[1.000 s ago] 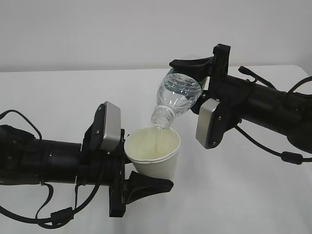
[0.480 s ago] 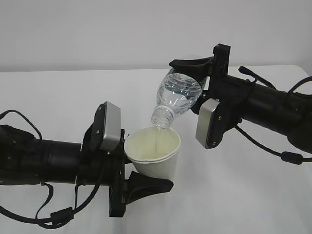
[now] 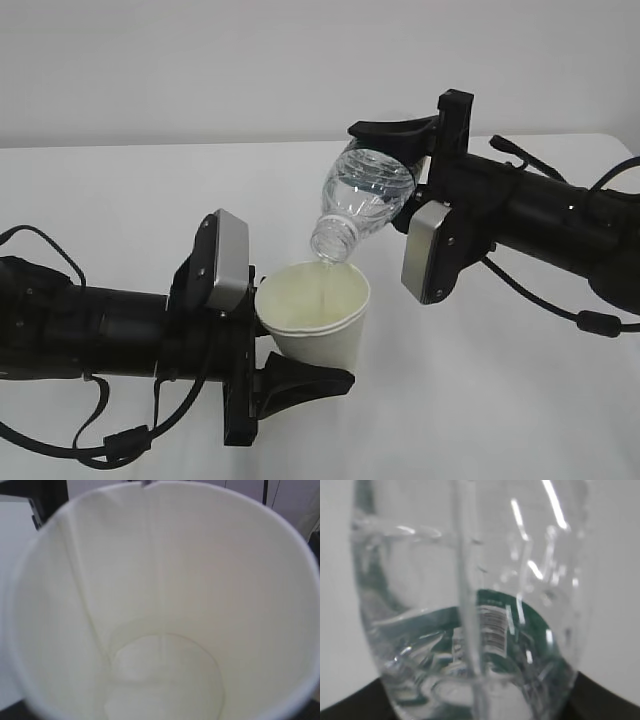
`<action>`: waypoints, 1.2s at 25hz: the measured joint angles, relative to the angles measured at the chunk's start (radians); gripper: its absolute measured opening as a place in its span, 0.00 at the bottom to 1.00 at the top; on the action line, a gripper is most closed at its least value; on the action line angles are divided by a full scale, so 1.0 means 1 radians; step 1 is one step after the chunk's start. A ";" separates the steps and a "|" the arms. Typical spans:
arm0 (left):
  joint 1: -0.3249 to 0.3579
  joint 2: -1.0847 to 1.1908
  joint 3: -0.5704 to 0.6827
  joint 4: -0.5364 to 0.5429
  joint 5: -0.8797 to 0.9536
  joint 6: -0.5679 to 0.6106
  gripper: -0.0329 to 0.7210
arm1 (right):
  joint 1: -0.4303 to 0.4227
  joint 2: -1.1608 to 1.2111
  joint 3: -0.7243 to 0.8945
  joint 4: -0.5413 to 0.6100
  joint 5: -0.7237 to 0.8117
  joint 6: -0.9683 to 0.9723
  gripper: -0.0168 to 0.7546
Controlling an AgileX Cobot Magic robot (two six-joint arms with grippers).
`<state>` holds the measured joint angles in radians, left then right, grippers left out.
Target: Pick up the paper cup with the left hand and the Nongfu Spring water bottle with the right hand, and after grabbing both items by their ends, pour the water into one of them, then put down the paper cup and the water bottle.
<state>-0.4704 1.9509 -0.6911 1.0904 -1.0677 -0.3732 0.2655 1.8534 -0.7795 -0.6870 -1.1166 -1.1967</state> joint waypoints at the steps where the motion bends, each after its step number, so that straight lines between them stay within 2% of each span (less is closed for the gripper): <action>1: 0.000 0.000 0.000 0.000 0.005 0.000 0.62 | 0.000 0.000 0.000 0.000 0.000 0.000 0.55; 30: 0.000 0.000 0.000 0.000 0.012 0.000 0.62 | 0.000 0.000 0.000 0.002 0.000 -0.025 0.55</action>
<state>-0.4704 1.9509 -0.6911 1.0904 -1.0561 -0.3732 0.2655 1.8534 -0.7795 -0.6850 -1.1166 -1.2213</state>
